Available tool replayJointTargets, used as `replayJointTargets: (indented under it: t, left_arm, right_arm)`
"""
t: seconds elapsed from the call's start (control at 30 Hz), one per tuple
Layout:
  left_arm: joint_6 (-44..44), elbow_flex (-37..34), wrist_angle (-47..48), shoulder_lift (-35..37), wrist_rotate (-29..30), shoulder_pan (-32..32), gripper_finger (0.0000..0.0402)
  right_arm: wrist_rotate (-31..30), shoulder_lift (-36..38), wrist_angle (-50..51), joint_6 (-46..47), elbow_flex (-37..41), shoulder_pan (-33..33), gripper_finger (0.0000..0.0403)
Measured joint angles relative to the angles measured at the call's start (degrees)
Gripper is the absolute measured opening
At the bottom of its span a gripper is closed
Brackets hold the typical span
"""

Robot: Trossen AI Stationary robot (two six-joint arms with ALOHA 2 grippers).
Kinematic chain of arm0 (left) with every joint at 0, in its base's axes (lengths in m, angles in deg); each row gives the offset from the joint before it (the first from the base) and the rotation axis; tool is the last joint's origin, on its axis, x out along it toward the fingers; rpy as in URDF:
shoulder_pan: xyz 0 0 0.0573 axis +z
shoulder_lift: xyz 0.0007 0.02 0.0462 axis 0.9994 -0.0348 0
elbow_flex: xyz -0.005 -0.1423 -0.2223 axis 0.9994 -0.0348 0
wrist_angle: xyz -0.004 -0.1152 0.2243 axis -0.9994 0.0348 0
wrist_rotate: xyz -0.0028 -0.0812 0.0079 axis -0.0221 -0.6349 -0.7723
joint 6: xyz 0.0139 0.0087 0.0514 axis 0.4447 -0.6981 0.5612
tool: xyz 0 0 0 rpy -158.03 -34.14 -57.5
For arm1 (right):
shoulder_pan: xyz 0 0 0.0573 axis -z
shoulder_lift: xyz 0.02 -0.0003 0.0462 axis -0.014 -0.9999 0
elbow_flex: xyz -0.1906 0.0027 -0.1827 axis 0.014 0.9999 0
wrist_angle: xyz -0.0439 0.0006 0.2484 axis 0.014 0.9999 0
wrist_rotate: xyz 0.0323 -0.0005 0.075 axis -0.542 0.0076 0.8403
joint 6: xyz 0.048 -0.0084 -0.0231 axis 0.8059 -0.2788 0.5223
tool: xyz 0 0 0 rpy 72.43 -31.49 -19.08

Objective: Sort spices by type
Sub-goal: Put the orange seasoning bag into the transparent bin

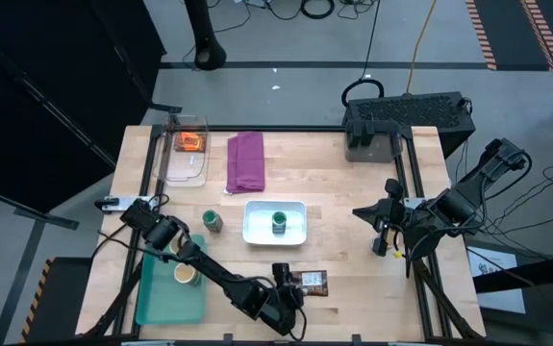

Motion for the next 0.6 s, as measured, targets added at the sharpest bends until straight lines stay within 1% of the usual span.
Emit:
replayJointTargets:
  t: [0.13, 0.27, 0.4, 0.6]
  left_arm:
    - [-0.08, 0.17, 0.86, -0.54, 0.04, 0.10, 0.0275]
    - [0.04, 0.20, 1.60, -0.56, -1.44, 0.47, 0.0237]
    - [0.28, 0.17, 2.59, -0.62, -1.54, 0.50, 0.0182]
    - [0.65, 0.10, 3.49, -0.69, -1.01, 0.71, 0.0079]
  right_arm:
    - [0.02, 0.00, 0.04, 0.54, 0.00, 0.00, 0.0000]
    - [0.04, 0.00, 0.08, 1.19, 0.00, 0.00, 0.0000]
    - [0.04, 0.00, 0.18, 1.59, 0.00, -0.01, 0.0000]
    - [0.04, 0.00, 0.24, 1.57, 0.00, 0.00, 0.0000]
